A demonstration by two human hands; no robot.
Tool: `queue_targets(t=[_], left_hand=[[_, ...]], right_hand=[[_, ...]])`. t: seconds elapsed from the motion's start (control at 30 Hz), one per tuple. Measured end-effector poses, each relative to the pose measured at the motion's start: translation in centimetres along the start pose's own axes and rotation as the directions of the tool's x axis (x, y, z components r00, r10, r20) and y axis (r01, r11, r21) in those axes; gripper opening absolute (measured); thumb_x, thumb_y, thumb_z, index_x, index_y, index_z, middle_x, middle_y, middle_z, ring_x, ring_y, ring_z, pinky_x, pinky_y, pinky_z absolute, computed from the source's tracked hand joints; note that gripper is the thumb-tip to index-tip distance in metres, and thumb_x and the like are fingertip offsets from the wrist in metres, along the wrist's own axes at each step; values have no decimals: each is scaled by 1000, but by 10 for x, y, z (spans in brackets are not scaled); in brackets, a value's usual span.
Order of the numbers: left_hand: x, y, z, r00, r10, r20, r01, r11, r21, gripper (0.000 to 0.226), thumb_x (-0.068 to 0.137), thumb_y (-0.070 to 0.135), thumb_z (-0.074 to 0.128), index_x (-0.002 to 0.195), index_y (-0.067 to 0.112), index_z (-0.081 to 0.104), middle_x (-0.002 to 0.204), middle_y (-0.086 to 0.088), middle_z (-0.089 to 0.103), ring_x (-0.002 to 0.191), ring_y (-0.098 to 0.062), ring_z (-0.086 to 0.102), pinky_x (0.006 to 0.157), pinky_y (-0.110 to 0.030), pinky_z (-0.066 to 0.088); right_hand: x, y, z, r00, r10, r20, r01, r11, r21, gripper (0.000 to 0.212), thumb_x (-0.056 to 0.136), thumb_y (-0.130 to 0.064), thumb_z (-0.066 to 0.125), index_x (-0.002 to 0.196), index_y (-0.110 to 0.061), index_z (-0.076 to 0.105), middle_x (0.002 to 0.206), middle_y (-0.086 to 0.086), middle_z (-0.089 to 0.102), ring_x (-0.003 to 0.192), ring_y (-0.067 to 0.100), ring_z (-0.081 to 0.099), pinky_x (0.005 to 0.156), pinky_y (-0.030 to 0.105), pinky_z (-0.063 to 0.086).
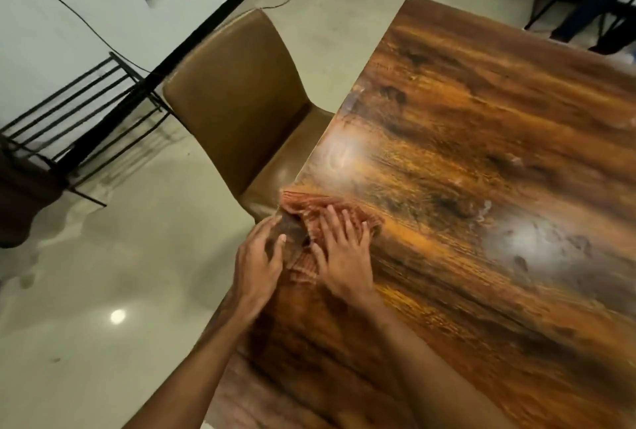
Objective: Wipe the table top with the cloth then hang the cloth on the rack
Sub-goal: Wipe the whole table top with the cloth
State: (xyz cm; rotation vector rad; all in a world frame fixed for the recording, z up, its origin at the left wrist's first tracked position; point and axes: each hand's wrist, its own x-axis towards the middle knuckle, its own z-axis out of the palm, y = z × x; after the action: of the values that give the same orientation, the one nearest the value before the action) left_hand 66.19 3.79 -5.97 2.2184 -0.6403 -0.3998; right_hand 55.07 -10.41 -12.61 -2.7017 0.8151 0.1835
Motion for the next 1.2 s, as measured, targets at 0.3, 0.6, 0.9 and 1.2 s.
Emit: queue_targets(t=[0.3,0.6,0.9,1.2], left_hand=[[130,-4,0,990,99,104,-89,991,-102,37,102,22,57,138,18,60,142,3,60,129,-5,50,106,-22,40],[206,-10,20,978,167,125,-155,983,-95,39,102,24,59,140,15,60,145,-2,58,131,-9,50,105,-27,44],[197,22,22,970,184,162,-170,981,-92,39,102,20,58,140,12,59,143,-6,59,133,-18,53,109,-33,45],[132,66,58,955,262,140,-252,964,-87,36,100,13,60,135,9,63,138,-5,63,126,-13,54,110,-29,42]], right_hand=[[159,7,-38,986,161,-46,-160,986,36,67,109,-53,16,168,-23,4,176,-1,-5,162,25,-7,128,60,2],[316,63,-73,946,306,-107,-303,952,40,66,109,-50,14,167,-22,4,175,0,-9,161,28,-9,126,66,-7],[205,15,-46,972,206,-114,-205,979,14,64,107,-47,13,166,-23,19,176,0,3,162,24,-2,128,63,-1],[108,100,-53,882,447,-148,-443,895,58,63,110,-43,25,168,-21,11,176,4,3,162,30,-1,127,64,-1]])
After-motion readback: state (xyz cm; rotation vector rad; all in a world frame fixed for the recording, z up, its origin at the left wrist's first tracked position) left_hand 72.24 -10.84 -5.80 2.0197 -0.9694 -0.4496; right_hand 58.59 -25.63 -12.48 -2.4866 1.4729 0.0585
